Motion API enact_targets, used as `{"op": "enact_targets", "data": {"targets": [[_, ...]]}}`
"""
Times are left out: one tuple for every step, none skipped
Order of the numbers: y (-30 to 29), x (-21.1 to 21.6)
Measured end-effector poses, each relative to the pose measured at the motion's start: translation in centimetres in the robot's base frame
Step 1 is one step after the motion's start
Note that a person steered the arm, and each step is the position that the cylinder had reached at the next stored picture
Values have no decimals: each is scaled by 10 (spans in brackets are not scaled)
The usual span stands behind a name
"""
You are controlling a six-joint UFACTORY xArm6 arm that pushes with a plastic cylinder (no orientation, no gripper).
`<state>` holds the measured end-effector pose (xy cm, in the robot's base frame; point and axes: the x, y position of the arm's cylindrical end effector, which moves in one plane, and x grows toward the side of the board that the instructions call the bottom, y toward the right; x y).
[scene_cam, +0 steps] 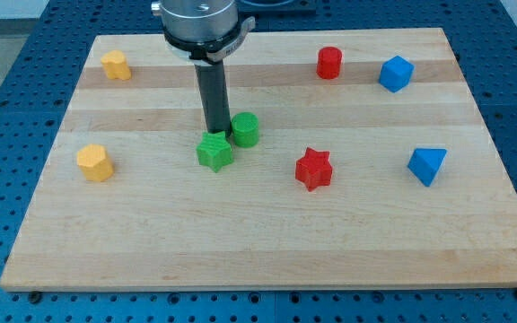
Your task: Push the green circle into the green star
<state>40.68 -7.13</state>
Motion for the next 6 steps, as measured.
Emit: {"op": "enact_targets", "data": {"targets": [[0,-69],[36,-69],[65,-55],[67,0],[67,0],[56,3]]}}
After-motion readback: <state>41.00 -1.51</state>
